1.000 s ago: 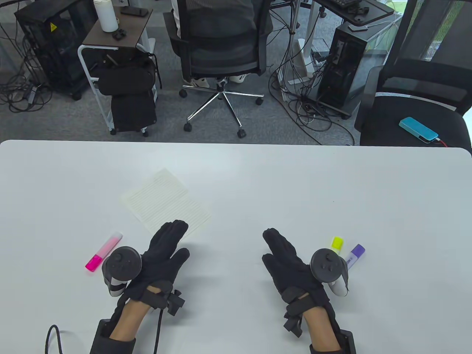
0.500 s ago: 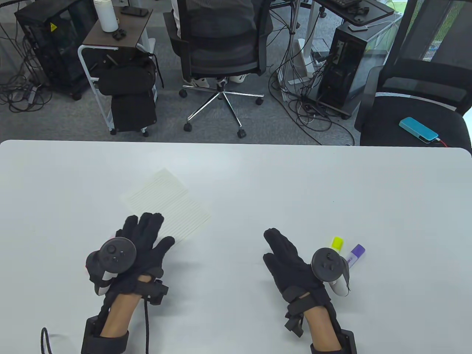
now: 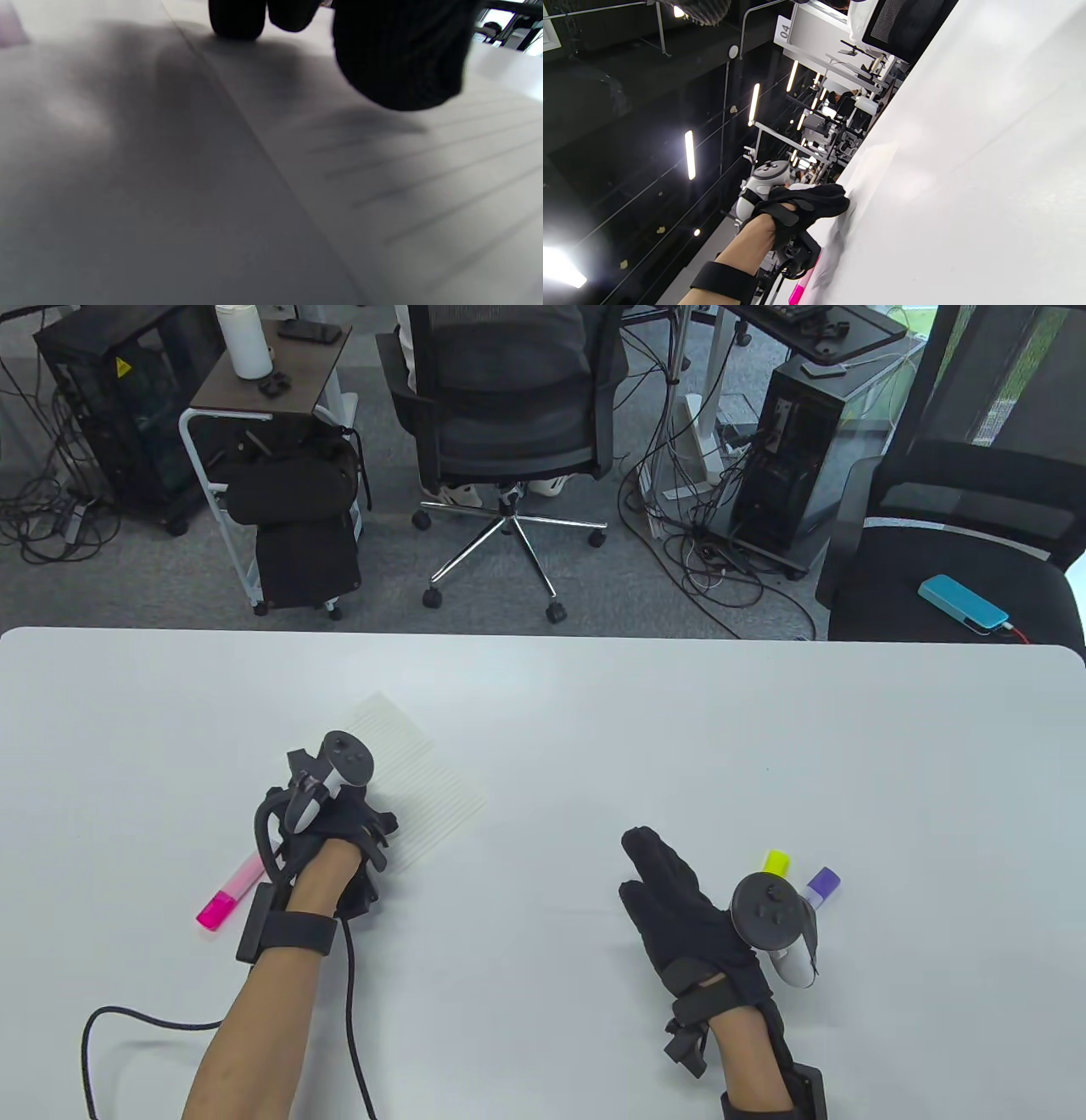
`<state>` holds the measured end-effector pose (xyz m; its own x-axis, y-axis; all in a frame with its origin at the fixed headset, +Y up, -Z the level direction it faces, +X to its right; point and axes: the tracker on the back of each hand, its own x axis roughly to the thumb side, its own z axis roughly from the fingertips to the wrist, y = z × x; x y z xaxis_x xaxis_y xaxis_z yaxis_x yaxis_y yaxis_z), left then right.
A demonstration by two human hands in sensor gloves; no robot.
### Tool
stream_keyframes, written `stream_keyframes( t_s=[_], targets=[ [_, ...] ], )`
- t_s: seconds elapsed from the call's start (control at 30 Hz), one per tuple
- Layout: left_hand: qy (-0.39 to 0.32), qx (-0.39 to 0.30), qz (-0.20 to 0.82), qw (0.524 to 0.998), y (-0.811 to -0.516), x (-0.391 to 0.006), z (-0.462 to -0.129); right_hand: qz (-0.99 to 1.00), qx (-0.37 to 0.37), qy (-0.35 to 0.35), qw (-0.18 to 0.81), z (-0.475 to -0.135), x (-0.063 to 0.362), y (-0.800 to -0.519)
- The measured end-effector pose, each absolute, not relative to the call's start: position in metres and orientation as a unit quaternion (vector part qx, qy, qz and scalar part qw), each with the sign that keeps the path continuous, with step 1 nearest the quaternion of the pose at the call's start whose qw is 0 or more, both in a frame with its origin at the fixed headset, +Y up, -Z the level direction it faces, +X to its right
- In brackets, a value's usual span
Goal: Apply highlighter ink on paper
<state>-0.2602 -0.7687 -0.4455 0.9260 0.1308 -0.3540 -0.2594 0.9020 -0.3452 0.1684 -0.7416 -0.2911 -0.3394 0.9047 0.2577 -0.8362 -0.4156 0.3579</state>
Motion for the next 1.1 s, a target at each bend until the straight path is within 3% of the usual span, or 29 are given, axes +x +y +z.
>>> stream_keyframes(
  t_s=[0.13, 0.53, 0.73, 0.93, 1.1],
  targets=[
    [0.154, -0.196, 0.043, 0.967, -0.764, -0.249, -0.452, 0.817, 0.206, 0.083, 0.532, -0.292, 0.17, -0.743],
    [0.125, -0.126, 0.064, 0.982, -0.757, -0.241, -0.44, 0.814, 0.194, 0.077, 0.542, -0.292, 0.175, -0.741],
    [0.031, -0.126, 0.128, 0.983, -0.74, -0.222, -0.423, 0.813, 0.194, 0.081, 0.543, -0.291, 0.175, -0.741],
    [-0.134, -0.2, 0.079, 0.967, -0.744, -0.154, -0.395, 0.809, 0.194, 0.081, 0.548, -0.291, 0.176, -0.74],
    [-0.178, -0.268, 0.063, 0.945, -0.757, -0.116, -0.384, 0.809, 0.194, 0.082, 0.549, -0.291, 0.177, -0.74]
  ],
)
